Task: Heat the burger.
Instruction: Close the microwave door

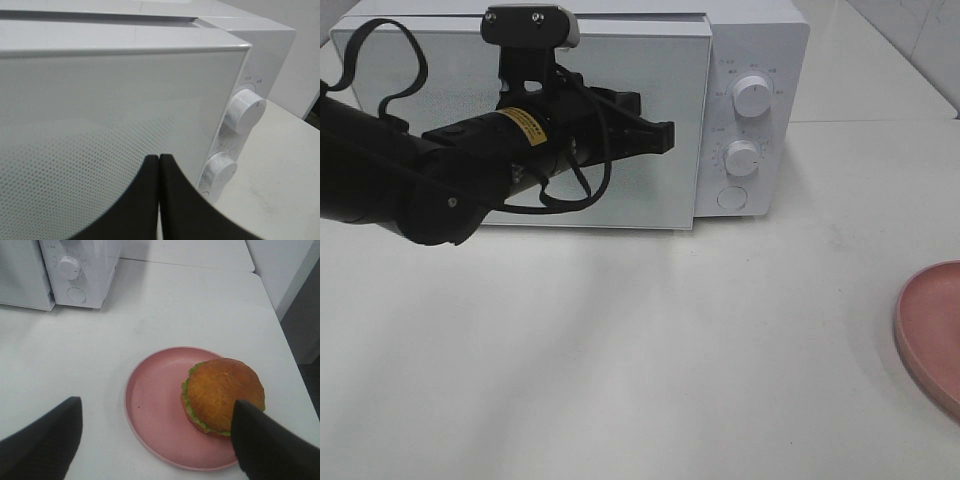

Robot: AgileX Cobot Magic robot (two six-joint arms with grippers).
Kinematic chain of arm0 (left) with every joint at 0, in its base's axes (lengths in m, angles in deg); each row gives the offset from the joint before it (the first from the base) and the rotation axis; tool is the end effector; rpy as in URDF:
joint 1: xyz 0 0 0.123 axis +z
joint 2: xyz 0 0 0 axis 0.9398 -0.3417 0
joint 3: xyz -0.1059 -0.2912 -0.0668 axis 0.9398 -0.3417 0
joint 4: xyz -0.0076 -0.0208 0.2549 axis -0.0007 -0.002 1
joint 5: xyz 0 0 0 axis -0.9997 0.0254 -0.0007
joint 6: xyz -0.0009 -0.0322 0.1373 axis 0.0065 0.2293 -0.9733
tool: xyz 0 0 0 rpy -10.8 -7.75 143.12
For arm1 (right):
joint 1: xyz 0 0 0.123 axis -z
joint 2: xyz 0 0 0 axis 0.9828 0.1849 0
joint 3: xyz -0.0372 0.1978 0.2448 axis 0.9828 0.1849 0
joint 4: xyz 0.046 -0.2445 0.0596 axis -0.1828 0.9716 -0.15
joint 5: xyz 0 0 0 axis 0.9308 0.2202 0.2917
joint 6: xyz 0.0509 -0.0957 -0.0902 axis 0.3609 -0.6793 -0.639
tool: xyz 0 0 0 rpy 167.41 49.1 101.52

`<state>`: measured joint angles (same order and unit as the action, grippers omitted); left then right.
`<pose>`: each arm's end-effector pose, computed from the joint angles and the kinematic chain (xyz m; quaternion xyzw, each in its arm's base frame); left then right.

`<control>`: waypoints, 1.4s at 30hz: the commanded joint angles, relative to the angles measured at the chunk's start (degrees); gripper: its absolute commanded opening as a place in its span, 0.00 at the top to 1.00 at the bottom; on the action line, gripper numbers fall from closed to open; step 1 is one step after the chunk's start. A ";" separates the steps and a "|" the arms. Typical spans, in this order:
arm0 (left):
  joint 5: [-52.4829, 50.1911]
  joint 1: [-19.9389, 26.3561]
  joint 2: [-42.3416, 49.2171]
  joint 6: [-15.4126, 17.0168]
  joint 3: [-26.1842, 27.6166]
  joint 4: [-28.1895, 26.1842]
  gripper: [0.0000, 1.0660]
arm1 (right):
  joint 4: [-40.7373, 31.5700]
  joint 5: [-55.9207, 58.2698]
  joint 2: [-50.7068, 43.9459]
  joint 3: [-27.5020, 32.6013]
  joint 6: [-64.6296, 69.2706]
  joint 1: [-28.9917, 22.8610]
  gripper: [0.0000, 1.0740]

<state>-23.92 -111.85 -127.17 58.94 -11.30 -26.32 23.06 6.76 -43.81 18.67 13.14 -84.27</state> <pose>0.3484 -0.2963 0.2059 0.1786 0.7535 -0.2544 0.5793 0.0147 -0.0110 0.2632 -0.0240 0.8369 -0.0207 0.5465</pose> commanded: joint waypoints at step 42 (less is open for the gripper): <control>22.92 1.09 -10.49 -4.13 24.69 0.06 1.00 | 0.23 -0.80 -1.60 -0.17 -0.29 0.23 0.30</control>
<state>-0.32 -111.85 -138.68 54.64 12.36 -24.71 23.00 6.76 -43.81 18.67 13.14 -84.27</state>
